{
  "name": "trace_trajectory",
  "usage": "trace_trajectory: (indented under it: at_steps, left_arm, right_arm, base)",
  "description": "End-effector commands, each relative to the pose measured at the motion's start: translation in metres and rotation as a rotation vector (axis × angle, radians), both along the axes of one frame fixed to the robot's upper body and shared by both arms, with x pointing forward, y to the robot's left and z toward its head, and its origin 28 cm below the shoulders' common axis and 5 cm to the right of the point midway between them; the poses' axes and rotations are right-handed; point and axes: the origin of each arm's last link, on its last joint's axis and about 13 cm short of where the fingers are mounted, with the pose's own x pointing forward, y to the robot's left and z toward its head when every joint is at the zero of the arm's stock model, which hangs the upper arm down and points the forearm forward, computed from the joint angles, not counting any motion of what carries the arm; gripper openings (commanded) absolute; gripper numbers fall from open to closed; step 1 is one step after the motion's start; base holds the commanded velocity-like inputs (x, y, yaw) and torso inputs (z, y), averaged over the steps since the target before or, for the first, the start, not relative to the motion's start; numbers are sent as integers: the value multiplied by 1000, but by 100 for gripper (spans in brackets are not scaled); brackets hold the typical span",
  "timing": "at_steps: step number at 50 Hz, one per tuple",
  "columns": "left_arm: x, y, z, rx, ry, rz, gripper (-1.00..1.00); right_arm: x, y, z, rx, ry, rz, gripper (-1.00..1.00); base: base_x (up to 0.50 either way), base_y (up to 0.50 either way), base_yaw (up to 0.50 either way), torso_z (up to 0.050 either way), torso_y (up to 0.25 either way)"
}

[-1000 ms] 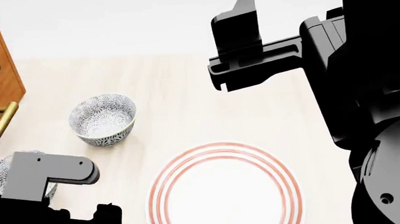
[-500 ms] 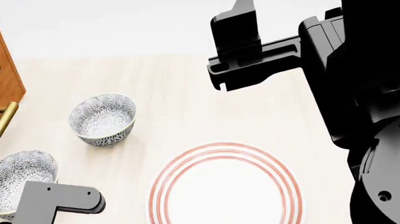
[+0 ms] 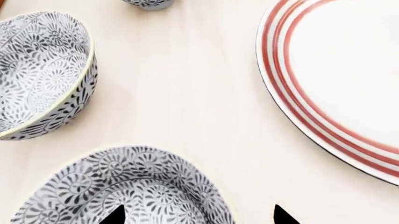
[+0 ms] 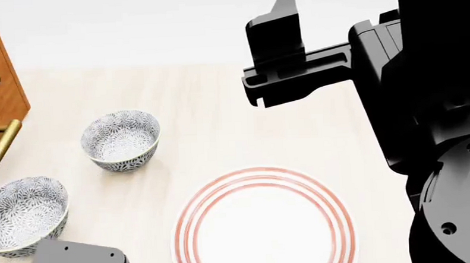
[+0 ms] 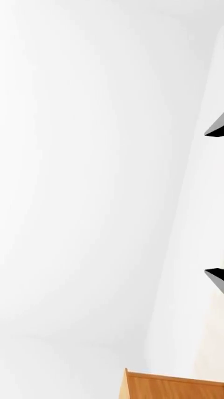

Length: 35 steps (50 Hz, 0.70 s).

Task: Put the bowl at the front on the plate.

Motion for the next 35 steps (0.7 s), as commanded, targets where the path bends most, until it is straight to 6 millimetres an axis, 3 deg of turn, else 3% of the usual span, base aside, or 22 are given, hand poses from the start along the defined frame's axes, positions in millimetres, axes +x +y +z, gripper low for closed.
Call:
trace_trajectory:
  at_steps: [1,25,26,35]
  left_arm:
    - [-5,0,-9,11,27,-7,100]
    - [-9,1,-22,43,60,-8,100]
    - [-8,2,-23,55,57,14,-100]
    - [-9,2,-23,52,62,-4,-100]
  right_arm:
    - [0,0,-1,0,2,1,100]
    - [-1,1,0,0,-1,2,100]
    - [-1,0,0,1,-2,1,100]
    - [-2,0,0,2,-5,3,100]
  base:
    - [0,0,0,0,0]
    - [0,0,0,0,0]
    - [0,0,0,0,0]
    - [0,0,0,0,0]
